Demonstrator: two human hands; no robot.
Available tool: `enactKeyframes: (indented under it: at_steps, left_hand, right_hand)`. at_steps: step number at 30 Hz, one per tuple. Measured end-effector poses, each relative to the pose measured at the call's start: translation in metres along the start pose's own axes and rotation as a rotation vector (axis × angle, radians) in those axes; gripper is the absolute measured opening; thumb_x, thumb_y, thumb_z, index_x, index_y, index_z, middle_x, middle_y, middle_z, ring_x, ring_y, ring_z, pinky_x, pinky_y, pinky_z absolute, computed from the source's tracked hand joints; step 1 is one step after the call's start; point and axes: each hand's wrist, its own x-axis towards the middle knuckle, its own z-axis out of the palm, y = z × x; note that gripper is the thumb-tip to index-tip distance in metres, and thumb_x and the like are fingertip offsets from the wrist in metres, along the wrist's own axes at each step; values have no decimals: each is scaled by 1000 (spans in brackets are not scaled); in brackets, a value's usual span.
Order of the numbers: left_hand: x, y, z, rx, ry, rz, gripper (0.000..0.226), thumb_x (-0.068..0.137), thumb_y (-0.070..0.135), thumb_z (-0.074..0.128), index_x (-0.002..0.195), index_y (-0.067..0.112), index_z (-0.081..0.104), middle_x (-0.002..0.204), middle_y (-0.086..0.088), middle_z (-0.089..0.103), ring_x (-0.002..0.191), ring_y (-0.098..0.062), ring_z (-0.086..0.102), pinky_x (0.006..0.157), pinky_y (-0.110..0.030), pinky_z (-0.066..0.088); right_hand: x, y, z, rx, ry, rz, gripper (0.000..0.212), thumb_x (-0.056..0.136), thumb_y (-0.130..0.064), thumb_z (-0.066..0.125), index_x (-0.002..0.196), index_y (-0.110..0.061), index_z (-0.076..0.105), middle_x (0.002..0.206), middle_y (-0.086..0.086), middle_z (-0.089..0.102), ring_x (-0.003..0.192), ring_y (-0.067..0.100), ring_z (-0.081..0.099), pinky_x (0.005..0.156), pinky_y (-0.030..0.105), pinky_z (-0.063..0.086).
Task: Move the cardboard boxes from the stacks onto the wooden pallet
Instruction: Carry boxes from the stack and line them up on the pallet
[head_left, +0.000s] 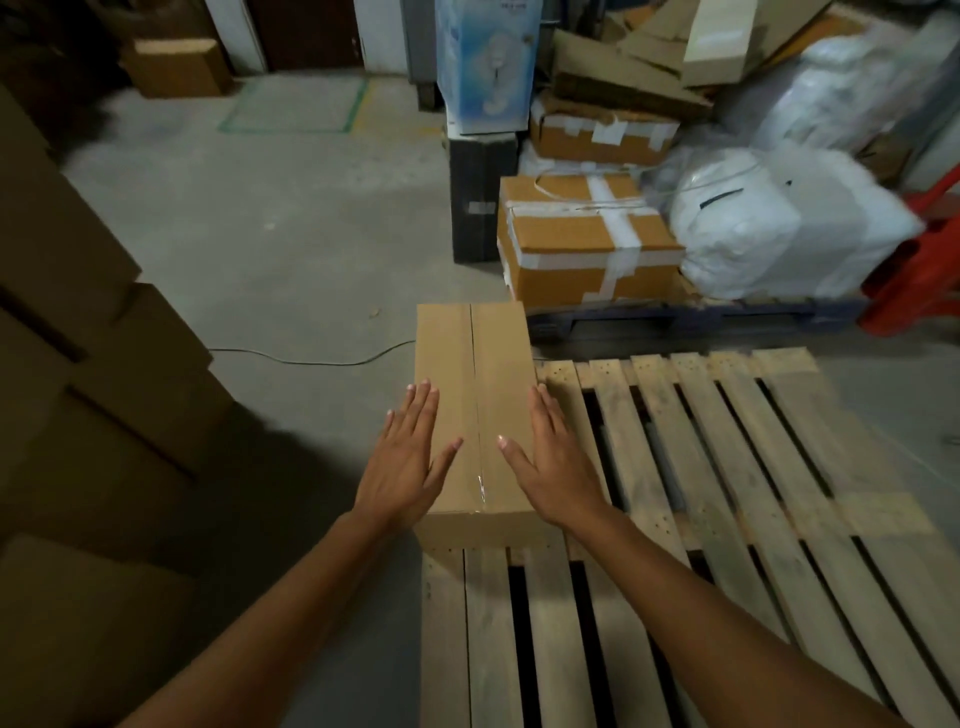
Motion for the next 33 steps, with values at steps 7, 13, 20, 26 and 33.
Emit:
enactKeyframes:
  at_steps: [7, 13, 20, 26, 33]
  left_hand:
    - [-131, 70, -141, -187, 157, -3, 81, 97, 67, 23, 161, 19, 13, 168, 4, 5, 154, -7, 0, 126, -42, 8]
    - [-293, 111, -204, -289, 302, -95, 72, 99, 56, 36, 160, 19, 22, 168, 5, 15, 153, -3, 7, 123, -49, 22]
    - [-480, 159, -236, -280, 461, -255, 70, 99, 53, 40, 155, 12, 34, 163, -1, 28, 152, -10, 19, 121, -17, 16]
    - [-603, 186, -267, -246, 597, -337, 64, 100, 48, 42, 152, 11, 40, 159, -5, 36, 151, -14, 26, 119, -14, 17]
    - [-664, 168, -345, -160, 813, -373, 59, 100, 41, 48, 153, 17, 37, 160, -1, 33, 151, -11, 24, 118, -12, 15]
  right_hand:
    - [-155, -109, -80, 238, 93, 27, 81, 100, -54, 49, 161, -33, 0, 169, -4, 14, 151, 14, 23, 119, 40, 29]
    - [-317, -171, -111, 363, 112, -12, 84, 91, -62, 49, 160, -36, 11, 165, -7, 25, 148, 7, 26, 119, 38, 32]
    - [-467, -204, -117, 414, 23, -121, 83, 88, -65, 49, 159, -31, 23, 162, -4, 31, 148, 10, 31, 117, 47, 37]
    - [-547, -249, -114, 401, -28, -294, 78, 88, -65, 51, 156, -33, 28, 158, -6, 37, 145, 10, 37, 112, 48, 42]
    - [-570, -355, -114, 458, -90, -553, 69, 87, -65, 51, 149, -44, 28, 156, -6, 41, 140, 6, 40, 109, 37, 47]
